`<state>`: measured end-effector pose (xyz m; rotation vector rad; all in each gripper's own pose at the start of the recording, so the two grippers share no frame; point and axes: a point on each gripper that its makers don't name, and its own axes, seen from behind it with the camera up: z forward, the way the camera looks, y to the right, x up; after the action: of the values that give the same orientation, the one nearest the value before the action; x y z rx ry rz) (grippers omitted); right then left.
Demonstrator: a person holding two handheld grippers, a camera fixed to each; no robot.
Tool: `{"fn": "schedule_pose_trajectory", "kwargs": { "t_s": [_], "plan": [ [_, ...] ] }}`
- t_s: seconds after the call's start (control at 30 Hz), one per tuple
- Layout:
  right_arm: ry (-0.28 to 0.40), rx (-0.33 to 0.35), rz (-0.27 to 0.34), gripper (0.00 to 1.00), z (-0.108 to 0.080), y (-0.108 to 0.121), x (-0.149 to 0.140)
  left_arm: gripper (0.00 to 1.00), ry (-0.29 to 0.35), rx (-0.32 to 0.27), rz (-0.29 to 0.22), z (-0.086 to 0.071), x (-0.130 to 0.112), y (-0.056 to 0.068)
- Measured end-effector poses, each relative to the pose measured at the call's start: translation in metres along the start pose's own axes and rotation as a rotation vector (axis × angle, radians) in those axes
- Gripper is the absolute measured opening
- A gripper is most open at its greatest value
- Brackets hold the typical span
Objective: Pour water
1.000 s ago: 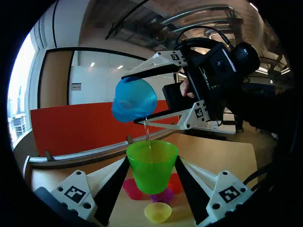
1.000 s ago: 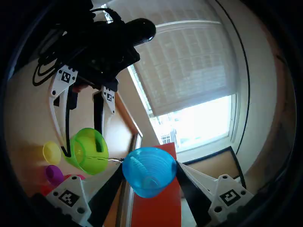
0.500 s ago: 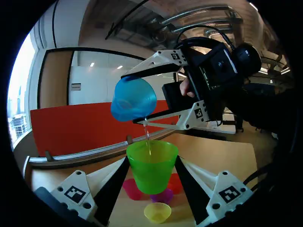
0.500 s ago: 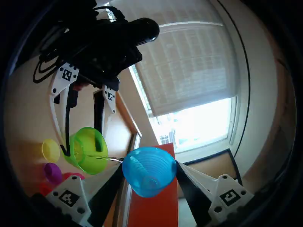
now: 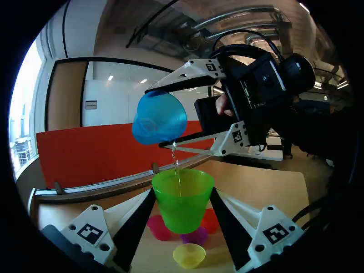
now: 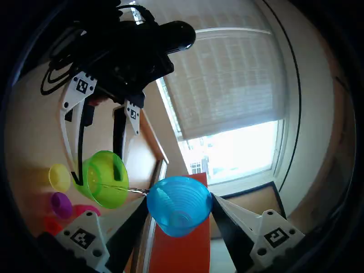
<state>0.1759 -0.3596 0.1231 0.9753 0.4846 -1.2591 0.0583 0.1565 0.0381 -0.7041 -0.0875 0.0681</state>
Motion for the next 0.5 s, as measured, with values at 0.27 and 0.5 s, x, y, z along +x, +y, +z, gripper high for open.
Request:
{"fn": "schedule_pose_trajectory", "kwargs": {
  "t_s": [0.27,0.5],
  "plan": [
    [0.0,-0.003,-0.019,0.94,0.0001,-0.0005,0.002,0.85,0.001,0.001,0.002,0.0002,0.0008,0.0013],
    [-0.003,-0.008,-0.028,0.94,0.0001,-0.0004,0.002,0.85,0.001,0.001,0.003,0.0005,0.0001,0.002]
  ]
}}
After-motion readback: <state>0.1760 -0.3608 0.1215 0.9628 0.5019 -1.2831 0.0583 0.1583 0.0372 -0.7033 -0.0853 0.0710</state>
